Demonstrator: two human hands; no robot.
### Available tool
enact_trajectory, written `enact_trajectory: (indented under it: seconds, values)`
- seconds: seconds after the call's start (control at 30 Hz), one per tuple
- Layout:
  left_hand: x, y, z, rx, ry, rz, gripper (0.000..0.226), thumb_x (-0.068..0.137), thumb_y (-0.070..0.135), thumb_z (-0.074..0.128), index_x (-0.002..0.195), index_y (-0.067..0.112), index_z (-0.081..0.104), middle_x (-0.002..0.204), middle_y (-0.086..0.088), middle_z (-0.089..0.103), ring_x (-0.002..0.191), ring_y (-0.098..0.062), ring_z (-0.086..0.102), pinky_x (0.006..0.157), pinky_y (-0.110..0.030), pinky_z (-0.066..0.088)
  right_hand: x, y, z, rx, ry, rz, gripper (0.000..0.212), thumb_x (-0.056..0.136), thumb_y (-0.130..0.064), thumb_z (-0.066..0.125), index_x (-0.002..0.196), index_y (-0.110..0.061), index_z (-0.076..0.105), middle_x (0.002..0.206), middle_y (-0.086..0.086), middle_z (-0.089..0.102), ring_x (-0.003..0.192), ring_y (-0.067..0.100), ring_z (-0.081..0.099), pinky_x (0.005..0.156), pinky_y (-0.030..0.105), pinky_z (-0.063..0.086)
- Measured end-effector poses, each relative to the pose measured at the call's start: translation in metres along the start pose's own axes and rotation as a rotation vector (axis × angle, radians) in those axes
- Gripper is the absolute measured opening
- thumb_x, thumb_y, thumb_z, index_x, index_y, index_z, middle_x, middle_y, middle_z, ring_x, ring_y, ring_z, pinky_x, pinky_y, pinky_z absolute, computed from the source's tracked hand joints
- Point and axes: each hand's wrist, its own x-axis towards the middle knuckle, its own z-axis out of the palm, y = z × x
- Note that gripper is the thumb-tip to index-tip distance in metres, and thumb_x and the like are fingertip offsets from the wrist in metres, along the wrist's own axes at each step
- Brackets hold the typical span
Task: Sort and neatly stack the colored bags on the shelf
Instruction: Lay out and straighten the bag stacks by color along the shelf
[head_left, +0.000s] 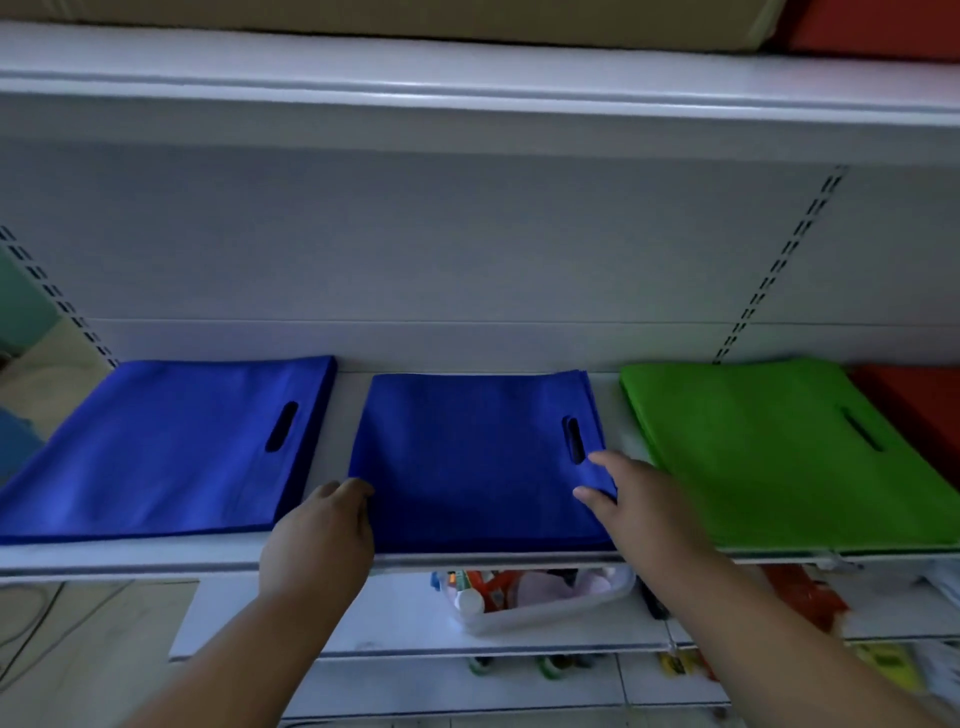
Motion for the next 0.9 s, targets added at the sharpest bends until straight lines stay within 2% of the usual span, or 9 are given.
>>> enact_trajectory:
  seconds: [0.17,0.27,0.33,0.43,0.57,0.67,0.77,0.9]
  values:
    - [0.001,0.007,0.004,0.143,-0.038,0.020,0.028,0.098,0.025,0.039,0.114,0.030,0.061,0.098,0.009,0.056,0.071,-0.015,0.055,0.056,-0.030,0.048,0.008,0.008,0.008,-0.127,-0.044,0.008,0.049,0.093,-0.047,0.058,0.133,-0.019,0.052,0.123,0.002,0.064,0.108,0.021,0.061,0.084,0.031,0.050]
    - [0.003,0.009,0.002,0.212,-0.045,0.037,0.025,0.098,0.027,0.038,0.105,0.028,0.062,0.092,0.009,0.052,0.068,-0.014,0.055,0.054,-0.029,0.048,0.010,0.005,0.007,-0.254,-0.046,-0.004,0.043,0.092,-0.051,0.057,0.121,-0.019,0.057,0.114,0.002,0.063,0.097,0.020,0.061,0.077,0.032,0.050]
    - [0.003,0.009,-0.002,0.256,-0.033,0.042,0.024,0.099,0.032,0.038,0.101,0.027,0.061,0.092,0.007,0.049,0.068,-0.014,0.052,0.052,-0.027,0.042,0.011,-0.002,0.002,-0.352,-0.023,-0.029,0.041,0.090,-0.055,0.057,0.112,-0.020,0.055,0.107,0.001,0.061,0.089,0.019,0.059,0.070,0.031,0.048]
    - [0.000,0.001,-0.008,0.203,0.019,0.045,0.022,0.098,0.039,0.044,0.105,0.026,0.060,0.091,0.006,0.049,0.068,-0.015,0.051,0.053,-0.028,0.043,0.010,-0.020,-0.002,-0.348,0.020,-0.110,0.044,0.089,-0.055,0.057,0.114,-0.020,0.052,0.107,0.002,0.059,0.092,0.021,0.058,0.073,0.032,0.047]
    - [-0.014,-0.030,-0.018,0.046,0.081,0.032,0.026,0.096,0.046,0.046,0.113,0.032,0.059,0.093,0.010,0.055,0.070,-0.014,0.058,0.058,-0.029,0.050,0.005,-0.067,0.000,-0.241,0.085,-0.246,0.046,0.092,-0.054,0.053,0.122,-0.019,0.053,0.110,0.002,0.057,0.098,0.022,0.056,0.082,0.034,0.048]
    - [-0.021,-0.066,-0.031,0.010,0.111,-0.049,0.023,0.094,0.046,0.049,0.110,0.034,0.060,0.087,0.012,0.055,0.071,-0.008,0.057,0.055,-0.025,0.043,-0.001,-0.116,0.007,-0.165,0.081,-0.327,0.046,0.094,-0.055,0.047,0.124,-0.021,0.050,0.110,-0.001,0.057,0.098,0.018,0.053,0.080,0.030,0.048]
    - [-0.024,-0.109,-0.046,0.004,0.120,-0.133,0.023,0.093,0.045,0.052,0.114,0.035,0.057,0.096,0.011,0.058,0.073,-0.005,0.054,0.056,-0.024,0.040,-0.006,-0.168,0.022,-0.149,0.059,-0.387,0.045,0.095,-0.056,0.044,0.124,-0.022,0.048,0.108,-0.003,0.056,0.099,0.016,0.051,0.082,0.032,0.048]
    - [-0.022,-0.179,-0.066,0.018,0.135,-0.178,0.023,0.093,0.046,0.052,0.112,0.035,0.056,0.104,0.011,0.059,0.075,-0.008,0.061,0.054,-0.025,0.046,-0.010,-0.235,0.043,-0.147,0.065,-0.427,0.047,0.095,-0.055,0.044,0.128,-0.023,0.047,0.110,-0.002,0.056,0.103,0.018,0.051,0.084,0.033,0.047]
